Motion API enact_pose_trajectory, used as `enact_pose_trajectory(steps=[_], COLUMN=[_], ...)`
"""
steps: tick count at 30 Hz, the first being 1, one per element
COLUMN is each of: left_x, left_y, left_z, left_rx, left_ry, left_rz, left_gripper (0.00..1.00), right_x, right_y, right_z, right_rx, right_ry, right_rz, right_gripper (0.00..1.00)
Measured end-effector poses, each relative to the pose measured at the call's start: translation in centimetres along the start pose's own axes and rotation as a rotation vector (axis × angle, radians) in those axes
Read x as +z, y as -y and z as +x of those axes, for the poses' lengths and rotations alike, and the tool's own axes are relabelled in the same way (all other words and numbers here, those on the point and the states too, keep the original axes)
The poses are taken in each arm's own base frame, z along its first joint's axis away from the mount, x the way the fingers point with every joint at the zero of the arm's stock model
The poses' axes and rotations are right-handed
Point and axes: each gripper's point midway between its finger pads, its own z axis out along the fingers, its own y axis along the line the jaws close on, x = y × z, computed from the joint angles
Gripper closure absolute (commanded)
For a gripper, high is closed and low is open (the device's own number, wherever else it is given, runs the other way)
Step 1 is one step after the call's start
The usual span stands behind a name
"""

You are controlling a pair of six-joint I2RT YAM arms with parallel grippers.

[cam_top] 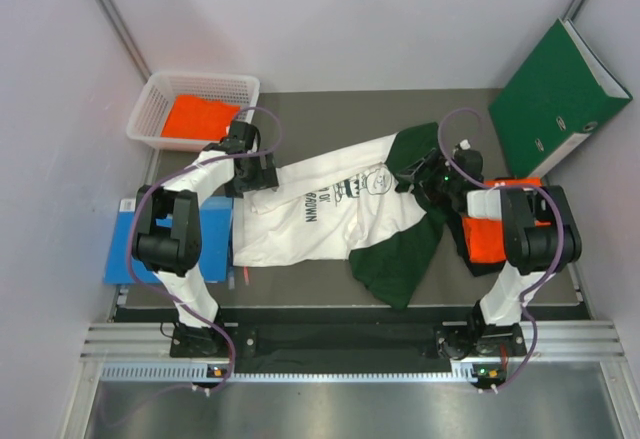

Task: Fold and stack the t-shirts
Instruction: Flatten the tshirt out

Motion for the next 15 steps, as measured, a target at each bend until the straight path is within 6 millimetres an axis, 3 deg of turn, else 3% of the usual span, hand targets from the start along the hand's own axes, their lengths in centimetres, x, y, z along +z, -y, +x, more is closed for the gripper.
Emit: enact_pose_trajectory(steps=[6,7,11,12,13,15], left_x=[0.0,0.0,0.0,0.0,0.0,0.0], left_y=[-0.1,-0.1,-0.2,-0.2,-0.2,-0.2], left_z=[0.0,0.0,-0.1,-0.1,-0.1,-0.1], left_rx=[0.0,0.001,0.001,0.003,0.004,0.004], left_ry=[0.003,0.003,0.003,0.004,0.003,0.003], left_rz=[-0.008,-0.008,-0.011,-0.011,-0.012,-0.012], left_gripper=[0.01,0.01,0.01,0.01,0.01,0.01], right_x=[0.9,1.2,2.3,2.7,3.0,3.7], right_y=[-0.3,-0.4,-0.3,-0.2,-0.2,-0.1], right_z=[-0.4,-0.6,-1.3,-1.4,-1.5,-2.1], right_rx=[-0.009,-0.007,-0.003,-0.002,-0.003,-0.005], right_ry=[0.009,0.011,0.024,0.024,0.027,0.04], right_rz=[0.001,0.0,0.008,0.01,0.013,0.024], right_gripper=[0.3,0.37,0.47,0.53,0.68,0.84])
